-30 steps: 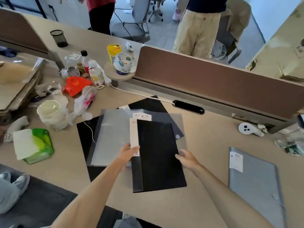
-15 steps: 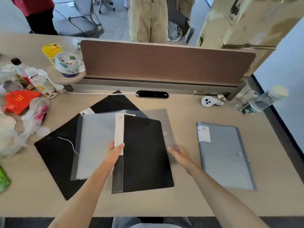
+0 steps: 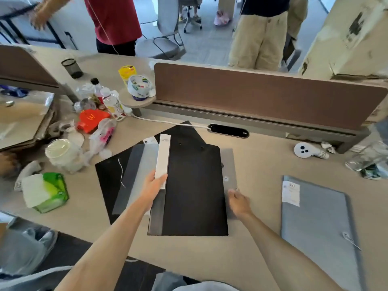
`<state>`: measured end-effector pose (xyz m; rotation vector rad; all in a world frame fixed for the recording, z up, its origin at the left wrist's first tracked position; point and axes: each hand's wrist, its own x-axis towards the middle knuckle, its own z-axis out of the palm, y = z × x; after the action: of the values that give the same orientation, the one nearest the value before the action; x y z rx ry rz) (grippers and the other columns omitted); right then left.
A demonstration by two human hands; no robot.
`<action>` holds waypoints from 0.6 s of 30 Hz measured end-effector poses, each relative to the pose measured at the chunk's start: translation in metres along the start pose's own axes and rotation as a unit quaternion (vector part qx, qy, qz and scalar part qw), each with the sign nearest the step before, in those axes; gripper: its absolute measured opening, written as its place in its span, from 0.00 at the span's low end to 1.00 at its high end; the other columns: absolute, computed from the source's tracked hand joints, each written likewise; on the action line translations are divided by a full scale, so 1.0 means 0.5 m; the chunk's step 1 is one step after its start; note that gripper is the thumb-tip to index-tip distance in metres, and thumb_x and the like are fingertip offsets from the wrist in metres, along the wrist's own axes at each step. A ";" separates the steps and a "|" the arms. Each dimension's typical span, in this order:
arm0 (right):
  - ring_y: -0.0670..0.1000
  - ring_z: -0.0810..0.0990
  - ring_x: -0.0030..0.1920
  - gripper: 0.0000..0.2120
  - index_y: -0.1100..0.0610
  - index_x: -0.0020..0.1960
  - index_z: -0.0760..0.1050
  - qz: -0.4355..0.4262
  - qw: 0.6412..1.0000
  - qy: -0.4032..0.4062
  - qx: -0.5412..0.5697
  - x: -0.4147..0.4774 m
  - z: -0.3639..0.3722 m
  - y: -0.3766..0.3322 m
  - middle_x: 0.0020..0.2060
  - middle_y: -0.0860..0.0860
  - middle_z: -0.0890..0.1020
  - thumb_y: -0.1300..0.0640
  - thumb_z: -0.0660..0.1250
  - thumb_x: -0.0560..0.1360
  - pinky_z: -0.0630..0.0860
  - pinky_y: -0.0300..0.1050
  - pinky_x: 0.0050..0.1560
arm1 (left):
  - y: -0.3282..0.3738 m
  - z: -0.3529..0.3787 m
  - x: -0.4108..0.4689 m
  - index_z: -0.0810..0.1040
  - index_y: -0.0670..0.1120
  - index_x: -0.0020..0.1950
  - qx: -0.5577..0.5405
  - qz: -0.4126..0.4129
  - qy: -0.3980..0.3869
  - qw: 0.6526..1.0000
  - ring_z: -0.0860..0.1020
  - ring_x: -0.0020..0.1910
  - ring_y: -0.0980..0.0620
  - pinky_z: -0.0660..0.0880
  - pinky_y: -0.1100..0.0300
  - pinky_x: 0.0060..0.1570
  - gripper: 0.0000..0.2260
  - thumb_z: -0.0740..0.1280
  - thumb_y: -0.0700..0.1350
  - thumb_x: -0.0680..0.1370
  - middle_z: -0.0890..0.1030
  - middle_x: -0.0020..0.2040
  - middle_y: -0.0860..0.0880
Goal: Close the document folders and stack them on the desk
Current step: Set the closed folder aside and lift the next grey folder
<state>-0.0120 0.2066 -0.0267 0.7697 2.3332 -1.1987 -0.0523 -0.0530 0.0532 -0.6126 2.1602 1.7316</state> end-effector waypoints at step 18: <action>0.52 0.76 0.51 0.12 0.59 0.60 0.74 0.023 0.990 0.103 0.096 -0.078 -0.140 0.070 0.55 0.53 0.79 0.60 0.61 0.77 0.69 0.41 0.50 | -0.058 0.195 0.009 0.71 0.45 0.65 0.028 0.013 -0.116 0.993 0.76 0.55 0.49 0.72 0.58 0.53 0.15 0.64 0.46 0.79 0.78 0.59 0.48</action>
<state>0.0331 0.2702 0.0130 1.0521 2.3691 -1.3992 -0.0443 0.0359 0.0046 -0.3511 2.0549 1.6596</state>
